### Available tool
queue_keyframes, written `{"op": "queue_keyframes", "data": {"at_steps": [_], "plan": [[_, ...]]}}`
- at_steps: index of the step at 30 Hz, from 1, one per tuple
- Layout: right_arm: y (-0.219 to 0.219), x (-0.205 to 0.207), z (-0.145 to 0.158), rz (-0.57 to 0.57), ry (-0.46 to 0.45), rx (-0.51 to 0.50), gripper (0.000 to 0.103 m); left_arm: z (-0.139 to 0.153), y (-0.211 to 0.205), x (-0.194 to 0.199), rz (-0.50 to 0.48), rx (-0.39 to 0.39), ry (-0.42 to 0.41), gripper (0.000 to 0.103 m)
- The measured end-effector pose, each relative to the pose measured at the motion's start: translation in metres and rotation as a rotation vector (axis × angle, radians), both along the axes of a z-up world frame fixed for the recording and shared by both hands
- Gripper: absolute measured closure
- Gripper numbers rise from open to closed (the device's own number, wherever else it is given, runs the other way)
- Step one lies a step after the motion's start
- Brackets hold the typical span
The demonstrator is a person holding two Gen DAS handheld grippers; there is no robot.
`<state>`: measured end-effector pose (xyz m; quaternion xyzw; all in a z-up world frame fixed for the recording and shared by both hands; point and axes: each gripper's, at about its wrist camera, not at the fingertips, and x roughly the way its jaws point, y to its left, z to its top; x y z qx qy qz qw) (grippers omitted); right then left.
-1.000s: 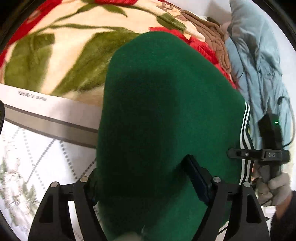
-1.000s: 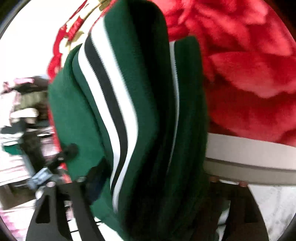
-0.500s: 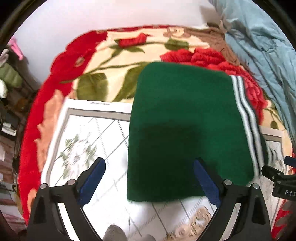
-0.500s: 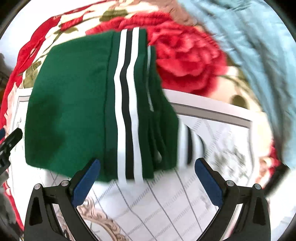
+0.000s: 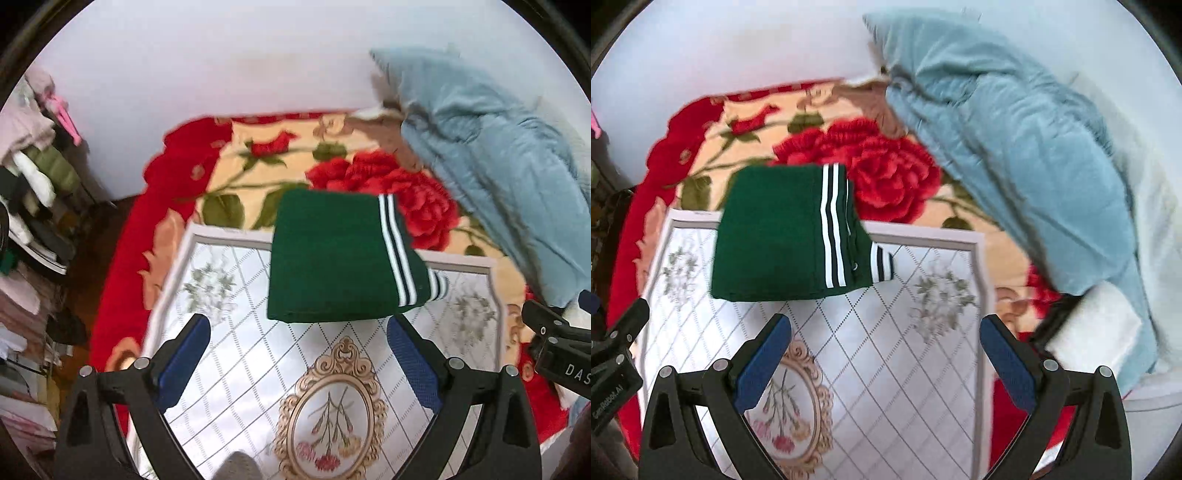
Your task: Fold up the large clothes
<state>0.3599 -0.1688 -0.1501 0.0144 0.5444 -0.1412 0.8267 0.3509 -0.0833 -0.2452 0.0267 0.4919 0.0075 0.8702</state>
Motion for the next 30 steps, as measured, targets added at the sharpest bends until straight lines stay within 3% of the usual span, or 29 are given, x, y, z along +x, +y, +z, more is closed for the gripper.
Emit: {"op": "queue_keyframes", "data": {"at_steps": [5, 13, 21, 30], "plan": [[0.016, -0.072, 0.099, 0.01, -0.089, -0.009, 0.0, 0.078, -0.001, -0.053, -0.007, -0.001, -0.062, 0.006], [0.026, -0.166, 0.213, 0.027, -0.208, -0.015, 0.0, 0.167, 0.002, -0.126, 0.0, -0.027, -0.165, 0.006], [0.034, -0.226, 0.279, 0.022, -0.28, -0.038, 0.0, 0.209, 0.014, -0.164, 0.025, -0.055, -0.22, 0.006], [0.045, -0.254, 0.317, 0.051, -0.324, -0.042, 0.0, 0.234, 0.015, -0.187, 0.034, -0.05, -0.256, 0.006]]}}
